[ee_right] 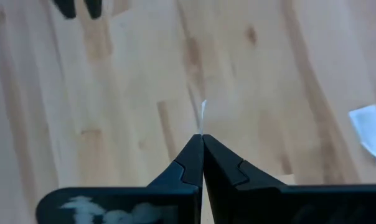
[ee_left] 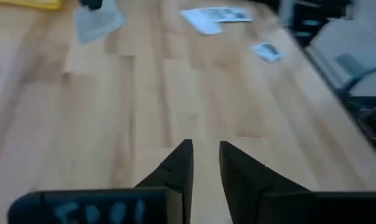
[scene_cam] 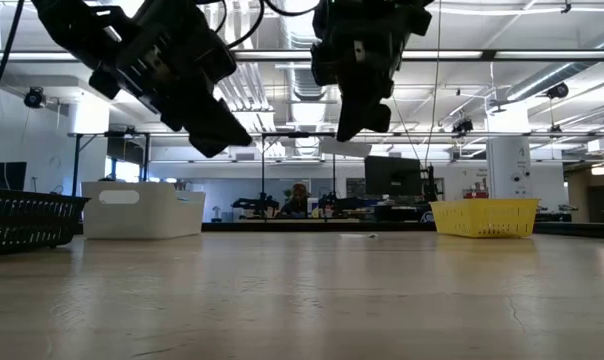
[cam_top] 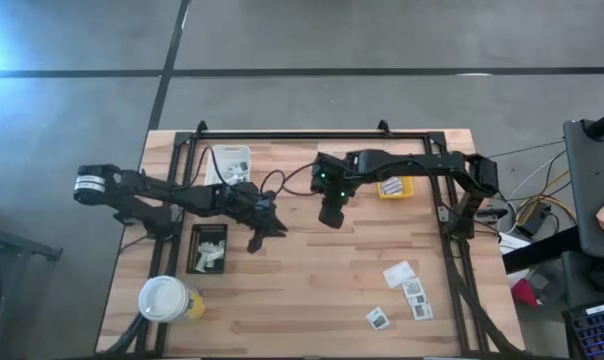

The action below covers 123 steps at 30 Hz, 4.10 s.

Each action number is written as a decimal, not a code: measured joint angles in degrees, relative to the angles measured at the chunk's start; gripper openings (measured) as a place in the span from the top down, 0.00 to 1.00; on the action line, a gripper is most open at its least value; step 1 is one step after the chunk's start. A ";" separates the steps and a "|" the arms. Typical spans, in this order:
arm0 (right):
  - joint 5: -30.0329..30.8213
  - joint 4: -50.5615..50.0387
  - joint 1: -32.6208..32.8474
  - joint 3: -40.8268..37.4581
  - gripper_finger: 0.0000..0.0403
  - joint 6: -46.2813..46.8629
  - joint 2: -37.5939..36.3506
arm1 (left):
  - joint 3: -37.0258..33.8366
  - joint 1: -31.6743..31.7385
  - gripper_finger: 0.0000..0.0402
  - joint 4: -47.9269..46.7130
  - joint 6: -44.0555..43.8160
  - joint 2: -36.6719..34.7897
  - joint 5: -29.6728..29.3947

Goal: Pick & Place First Aid Supplies
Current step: Put the green bandage pack into the black bin

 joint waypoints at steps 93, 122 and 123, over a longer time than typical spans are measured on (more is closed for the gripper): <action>16.21 8.93 10.66 0.00 0.82 -4.48 -2.73 | 0.09 -0.35 1.00 10.86 -0.35 -0.74 -6.65; 16.31 -6.41 14.99 -10.68 0.87 -1.72 -4.38 | 25.93 -0.55 1.00 -70.31 -26.69 -9.62 -13.64; 16.31 -6.36 15.24 -11.10 0.87 -1.59 -4.38 | 26.77 -0.55 1.00 -73.39 -27.73 -9.62 -13.54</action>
